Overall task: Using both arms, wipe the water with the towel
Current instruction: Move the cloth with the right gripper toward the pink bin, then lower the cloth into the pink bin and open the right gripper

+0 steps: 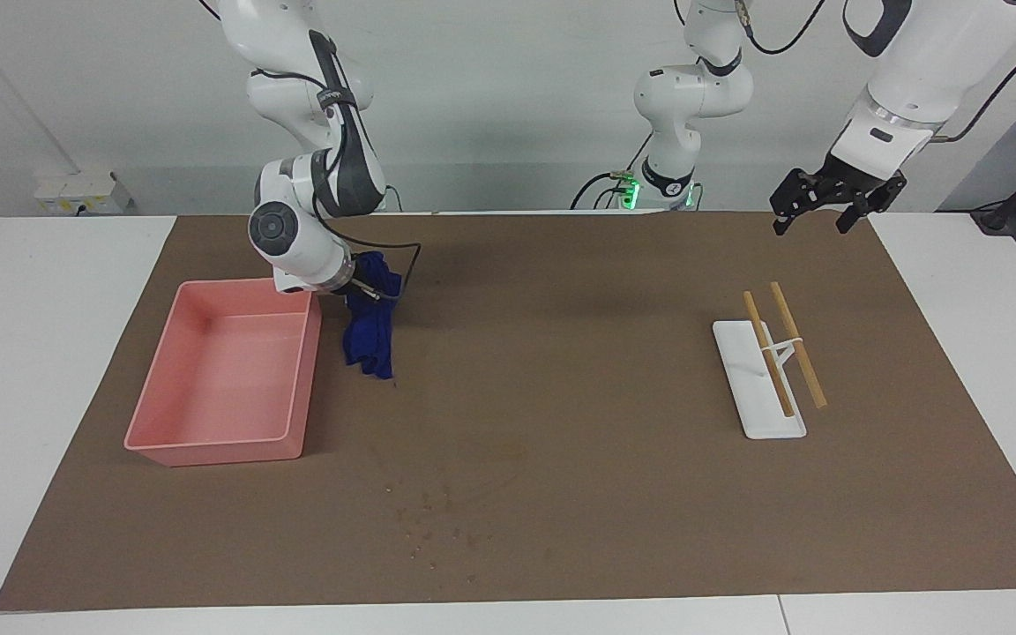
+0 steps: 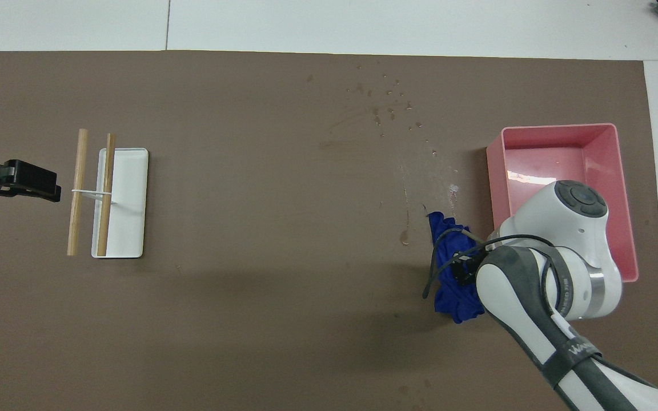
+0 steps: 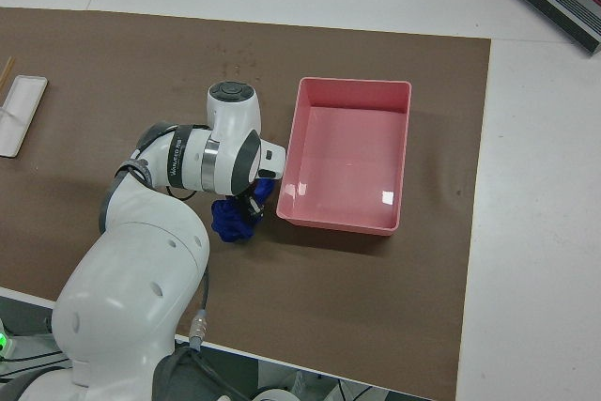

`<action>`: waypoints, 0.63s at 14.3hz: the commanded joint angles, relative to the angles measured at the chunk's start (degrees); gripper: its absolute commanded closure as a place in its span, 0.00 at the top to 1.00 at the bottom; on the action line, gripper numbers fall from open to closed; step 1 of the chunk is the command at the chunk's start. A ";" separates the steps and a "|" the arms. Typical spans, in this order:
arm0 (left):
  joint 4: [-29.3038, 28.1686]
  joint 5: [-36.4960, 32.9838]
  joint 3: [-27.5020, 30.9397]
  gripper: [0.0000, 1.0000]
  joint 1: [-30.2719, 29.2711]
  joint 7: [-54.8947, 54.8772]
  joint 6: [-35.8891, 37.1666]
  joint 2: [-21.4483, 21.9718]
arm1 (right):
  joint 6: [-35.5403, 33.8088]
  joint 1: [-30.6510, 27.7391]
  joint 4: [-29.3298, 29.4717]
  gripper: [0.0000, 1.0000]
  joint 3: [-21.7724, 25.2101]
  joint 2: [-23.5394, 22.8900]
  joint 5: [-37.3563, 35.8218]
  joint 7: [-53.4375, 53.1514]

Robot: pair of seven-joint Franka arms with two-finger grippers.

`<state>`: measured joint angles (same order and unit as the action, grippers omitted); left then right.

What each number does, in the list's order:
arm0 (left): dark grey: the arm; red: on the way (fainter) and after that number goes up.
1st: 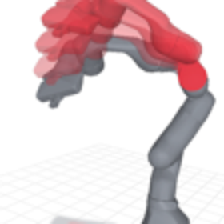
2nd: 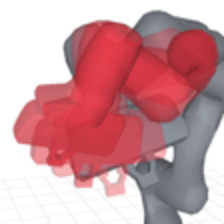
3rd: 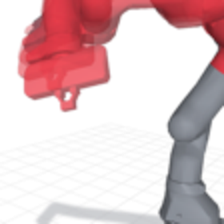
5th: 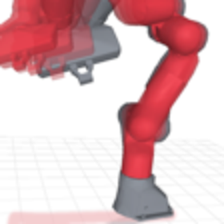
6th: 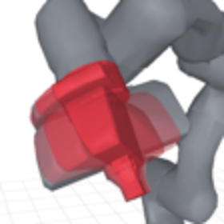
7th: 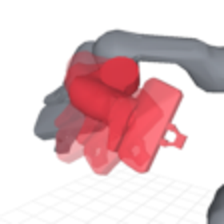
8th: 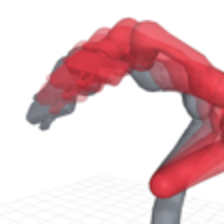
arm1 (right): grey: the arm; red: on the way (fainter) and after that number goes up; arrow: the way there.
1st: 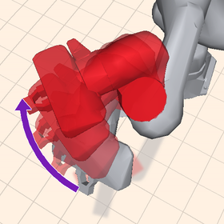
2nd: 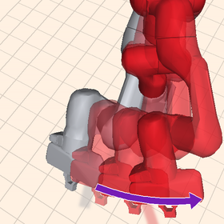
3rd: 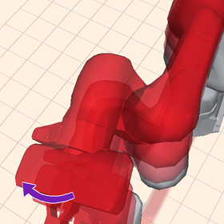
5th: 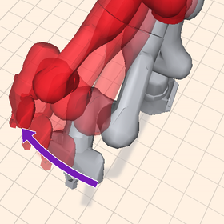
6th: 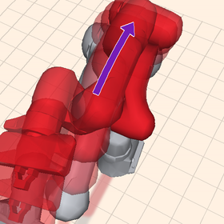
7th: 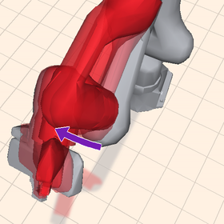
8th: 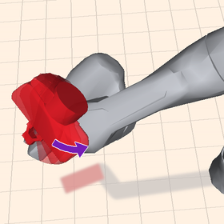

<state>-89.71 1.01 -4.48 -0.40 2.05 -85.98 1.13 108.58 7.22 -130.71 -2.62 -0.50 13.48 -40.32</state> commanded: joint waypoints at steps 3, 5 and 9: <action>-1.34 -0.83 -0.53 1.00 -0.57 -0.20 -0.95 0.98 | -12.47 -1.68 5.60 0.00 -0.19 8.75 -1.61 -0.73; -1.34 -0.83 -0.53 1.00 -0.57 -0.20 -0.95 0.98 | -19.61 -1.68 13.51 0.00 -0.02 8.76 -4.58 -0.73; -1.34 -0.83 -0.53 1.00 -0.57 -0.20 -0.95 0.98 | -21.48 -4.48 21.62 0.00 -0.10 8.24 -9.86 0.76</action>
<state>-89.71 1.01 -4.48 -0.40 2.05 -85.98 1.13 88.29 5.37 -113.10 -2.36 9.46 5.97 -40.40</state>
